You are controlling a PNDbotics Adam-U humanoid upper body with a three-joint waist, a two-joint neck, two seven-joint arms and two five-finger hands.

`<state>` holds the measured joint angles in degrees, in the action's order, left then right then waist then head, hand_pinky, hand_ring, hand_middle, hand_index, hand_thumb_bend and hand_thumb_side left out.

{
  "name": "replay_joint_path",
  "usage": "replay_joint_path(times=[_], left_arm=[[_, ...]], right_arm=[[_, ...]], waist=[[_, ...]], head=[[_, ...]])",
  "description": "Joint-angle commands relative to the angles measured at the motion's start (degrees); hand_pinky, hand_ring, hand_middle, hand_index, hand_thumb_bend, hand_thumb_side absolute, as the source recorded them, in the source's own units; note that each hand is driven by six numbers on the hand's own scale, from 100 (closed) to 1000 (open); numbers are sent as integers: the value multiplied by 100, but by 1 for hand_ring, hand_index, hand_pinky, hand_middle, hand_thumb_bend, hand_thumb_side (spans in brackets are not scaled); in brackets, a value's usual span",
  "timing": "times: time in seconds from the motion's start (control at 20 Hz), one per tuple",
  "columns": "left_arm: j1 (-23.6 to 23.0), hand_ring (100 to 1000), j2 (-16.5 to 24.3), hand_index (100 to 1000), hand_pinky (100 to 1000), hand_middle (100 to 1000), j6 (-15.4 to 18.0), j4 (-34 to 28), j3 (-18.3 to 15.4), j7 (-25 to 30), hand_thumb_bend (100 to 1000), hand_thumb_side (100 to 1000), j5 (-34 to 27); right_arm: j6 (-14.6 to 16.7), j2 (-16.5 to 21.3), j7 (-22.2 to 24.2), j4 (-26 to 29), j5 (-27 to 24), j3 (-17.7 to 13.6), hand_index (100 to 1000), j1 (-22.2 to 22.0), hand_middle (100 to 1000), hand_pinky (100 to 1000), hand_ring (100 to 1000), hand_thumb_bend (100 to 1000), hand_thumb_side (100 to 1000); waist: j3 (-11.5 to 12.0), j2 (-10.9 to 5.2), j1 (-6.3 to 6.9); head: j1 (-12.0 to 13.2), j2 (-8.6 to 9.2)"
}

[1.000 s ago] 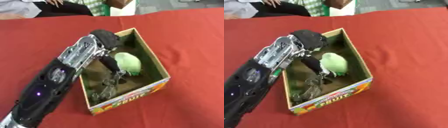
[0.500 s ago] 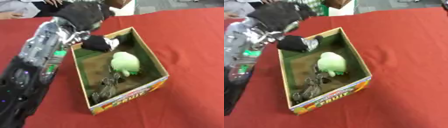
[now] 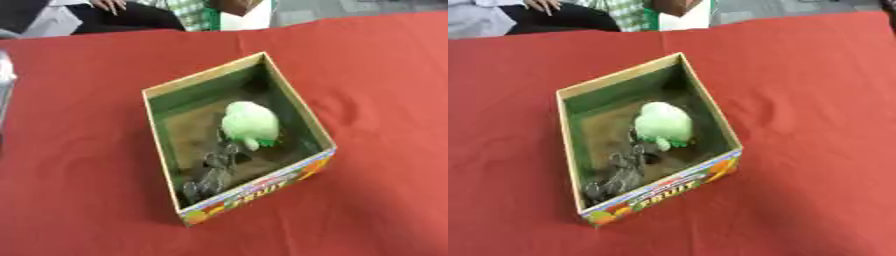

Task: Pick up objects on the table and place them in the box.

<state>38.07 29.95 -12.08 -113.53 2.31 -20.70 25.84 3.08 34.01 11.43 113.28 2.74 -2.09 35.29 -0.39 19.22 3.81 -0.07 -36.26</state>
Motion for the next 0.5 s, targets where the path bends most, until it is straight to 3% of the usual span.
replay_joint_path(times=[0.05, 0.25, 0.5], left_arm=[[-376, 622, 281, 788, 551, 634, 682, -106, -286, -1190, 100, 902, -1057], [-1117, 605, 71, 774, 540, 616, 1476, -106, -396, -1859, 100, 889, -1589], [-1929, 587, -483, 760, 528, 598, 2082, -106, -447, -2002, 100, 894, -1660]], right_arm=[[51, 90, -201, 130, -227, -15, 846, 82, 745, 927, 885, 100, 1000], [223, 52, -500, 131, -624, 18, 855, 61, 742, 914, 874, 100, 1000], [544, -14, -759, 131, -1166, 37, 870, -23, 740, 887, 849, 100, 1000]], waist=[[30, -116, -12], [77, -121, -12], [119, -124, -27]], head=[[63, -69], [181, -142], [197, -215]])
